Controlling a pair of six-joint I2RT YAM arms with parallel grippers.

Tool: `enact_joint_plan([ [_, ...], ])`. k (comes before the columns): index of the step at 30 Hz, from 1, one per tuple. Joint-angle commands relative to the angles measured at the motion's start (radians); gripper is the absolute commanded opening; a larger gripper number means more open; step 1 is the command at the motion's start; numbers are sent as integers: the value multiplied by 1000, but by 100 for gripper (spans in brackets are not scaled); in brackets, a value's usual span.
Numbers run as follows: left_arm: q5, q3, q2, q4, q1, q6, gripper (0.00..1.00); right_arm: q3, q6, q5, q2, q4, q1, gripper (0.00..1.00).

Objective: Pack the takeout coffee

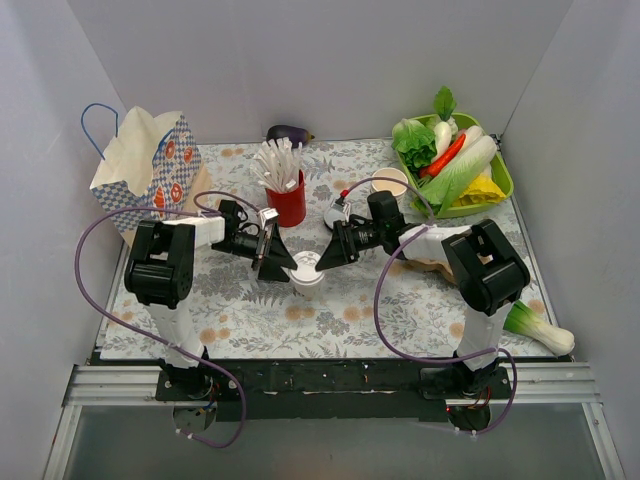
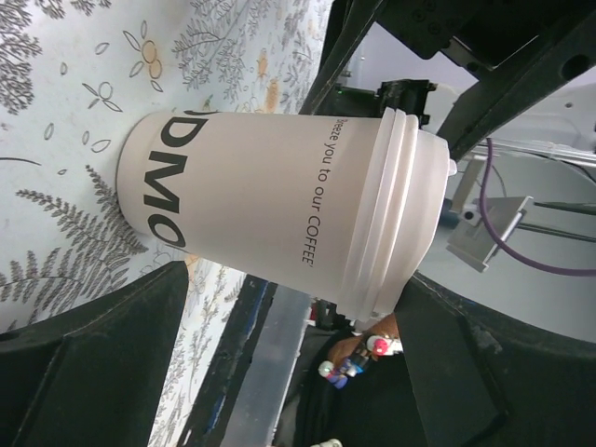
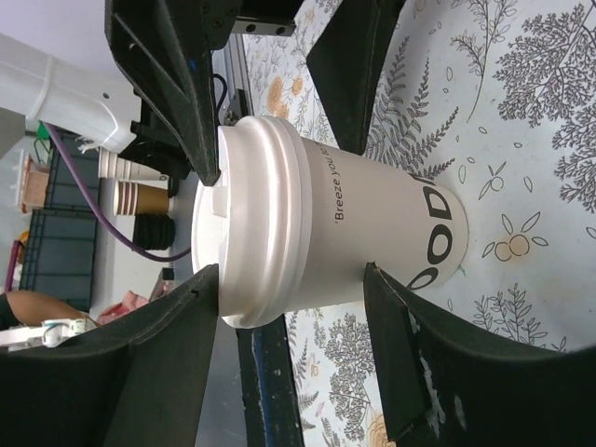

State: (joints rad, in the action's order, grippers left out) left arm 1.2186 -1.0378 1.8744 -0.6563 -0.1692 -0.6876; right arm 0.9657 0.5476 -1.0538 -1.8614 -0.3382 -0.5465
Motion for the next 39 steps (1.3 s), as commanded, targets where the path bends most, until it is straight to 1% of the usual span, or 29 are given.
enact_joint_plan([
  [1,-143,50,63,127,8,-19,87,-93,-167,34,-41,21,-6,63],
  [3,-149,50,84,147,8,-30,86,-96,-192,72,-50,36,-4,63],
  [4,-154,51,94,155,8,-47,85,-76,-246,93,-50,66,-9,62],
  [5,-172,56,95,182,8,-56,85,-65,-274,121,-54,138,-10,62],
  [6,-180,61,95,191,8,-61,85,-53,-299,193,-61,178,-10,62],
  [7,-189,61,97,199,8,-70,85,-32,-342,233,-67,221,-15,61],
  [8,-200,62,100,208,8,-73,85,-35,-345,247,-70,240,-15,61],
  [12,-199,76,86,215,8,-79,85,-44,-348,213,-62,237,-15,63],
  [14,-154,82,45,231,10,-78,85,-56,-341,164,-35,213,-15,67],
  [15,-99,90,26,239,11,-79,87,-58,-336,91,-24,196,-15,69],
  [16,-65,91,3,247,11,-79,89,-58,-328,49,-13,165,-13,75],
  [18,-3,91,-61,268,11,-78,92,-44,-295,-30,24,140,-12,81],
  [19,-1,85,-76,274,11,-76,95,-39,-275,-43,34,119,-10,86],
  [22,-2,76,-109,274,11,-78,98,-18,-189,-64,51,65,-9,91],
  [24,-4,73,-107,268,10,-92,98,-21,-99,-61,50,19,-9,91],
  [26,-11,70,-109,265,10,-104,98,-19,-58,-55,42,-21,-9,91],
  [30,-45,61,-127,273,5,-128,98,-13,-28,-45,34,-22,-7,91],
  [31,-50,58,-132,274,7,-138,98,-19,1,-38,34,-28,-6,91],
  [33,-34,55,-135,273,5,-147,98,-31,47,-32,36,-82,-4,91],
  [36,-7,65,-150,270,-6,-151,98,-36,116,-23,22,-117,-1,92],
  [39,1,84,-170,245,-23,-121,98,-32,143,-2,10,-104,0,94],
])
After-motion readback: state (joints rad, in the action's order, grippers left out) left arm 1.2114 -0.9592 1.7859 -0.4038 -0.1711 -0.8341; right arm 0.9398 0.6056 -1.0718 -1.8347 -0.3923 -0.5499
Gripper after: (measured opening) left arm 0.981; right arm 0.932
